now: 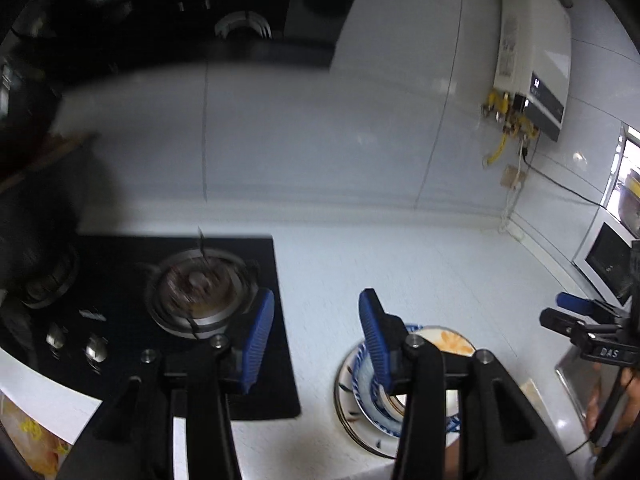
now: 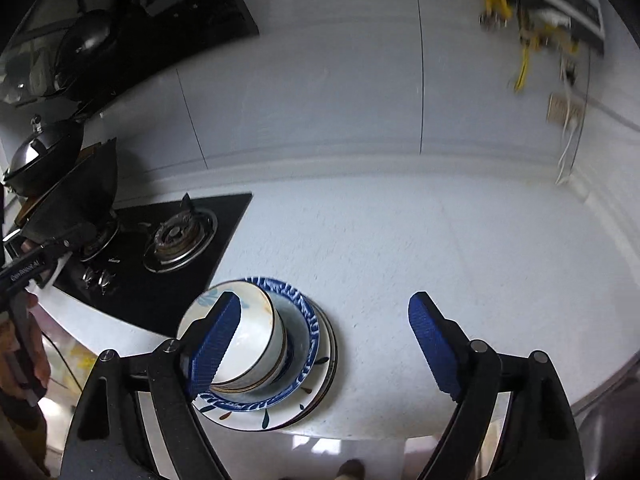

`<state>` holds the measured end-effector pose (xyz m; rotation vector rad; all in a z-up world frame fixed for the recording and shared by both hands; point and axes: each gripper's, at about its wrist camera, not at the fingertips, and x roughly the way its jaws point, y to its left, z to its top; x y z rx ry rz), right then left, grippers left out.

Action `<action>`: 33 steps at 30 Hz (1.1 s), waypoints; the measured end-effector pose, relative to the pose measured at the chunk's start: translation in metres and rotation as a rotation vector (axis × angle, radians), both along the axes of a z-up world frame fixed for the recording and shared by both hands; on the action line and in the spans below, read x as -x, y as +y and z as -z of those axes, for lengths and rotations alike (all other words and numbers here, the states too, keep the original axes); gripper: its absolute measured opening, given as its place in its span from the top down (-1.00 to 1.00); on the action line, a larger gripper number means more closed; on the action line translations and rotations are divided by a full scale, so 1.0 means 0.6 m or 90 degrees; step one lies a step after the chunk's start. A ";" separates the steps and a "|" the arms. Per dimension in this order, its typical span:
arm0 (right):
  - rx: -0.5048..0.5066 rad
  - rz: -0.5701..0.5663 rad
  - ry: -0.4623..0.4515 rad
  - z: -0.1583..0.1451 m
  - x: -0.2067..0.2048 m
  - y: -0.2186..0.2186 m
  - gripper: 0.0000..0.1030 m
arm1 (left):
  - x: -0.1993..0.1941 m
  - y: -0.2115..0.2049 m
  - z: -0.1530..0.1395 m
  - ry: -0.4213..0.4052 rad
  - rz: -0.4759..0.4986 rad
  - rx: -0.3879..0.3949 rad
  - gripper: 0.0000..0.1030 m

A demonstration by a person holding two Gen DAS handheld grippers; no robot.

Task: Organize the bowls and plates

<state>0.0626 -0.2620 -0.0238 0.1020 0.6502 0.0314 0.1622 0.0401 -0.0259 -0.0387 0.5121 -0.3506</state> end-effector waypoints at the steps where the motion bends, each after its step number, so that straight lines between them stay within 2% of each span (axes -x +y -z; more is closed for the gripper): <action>1: 0.022 0.000 -0.022 -0.013 0.014 0.013 -0.61 | 0.019 0.006 -0.014 -0.037 -0.013 0.000 0.11; 6: 0.121 0.000 -0.106 -0.058 0.068 0.069 -0.88 | 0.106 0.033 -0.076 -0.186 -0.063 0.003 -0.08; 10: 0.178 0.008 -0.158 -0.085 0.110 0.109 -0.94 | 0.180 0.054 -0.123 -0.290 -0.080 0.033 -0.43; 12: 0.194 0.008 -0.175 -0.096 0.129 0.122 -0.94 | 0.205 0.064 -0.137 -0.317 -0.080 0.045 -0.49; 14: 0.205 0.008 -0.197 -0.105 0.145 0.131 -0.94 | 0.221 0.071 -0.148 -0.320 -0.079 0.050 -0.50; 19: 0.241 0.035 -0.237 -0.124 0.181 0.149 -0.94 | 0.239 0.073 -0.161 -0.269 -0.047 0.071 -0.50; 22: 0.270 0.045 -0.265 -0.132 0.199 0.153 -0.97 | 0.257 0.074 -0.165 -0.266 -0.043 0.081 -0.50; 25: 0.281 0.037 -0.288 -0.140 0.214 0.150 -0.97 | 0.281 0.075 -0.166 -0.272 -0.061 0.086 -0.50; 29: 0.280 0.021 -0.308 -0.143 0.231 0.138 -0.97 | 0.338 0.080 -0.172 -0.304 -0.118 0.098 -0.50; 33: 0.256 0.002 -0.304 -0.144 0.250 0.115 -0.97 | 0.383 0.068 -0.182 -0.307 -0.147 0.091 -0.51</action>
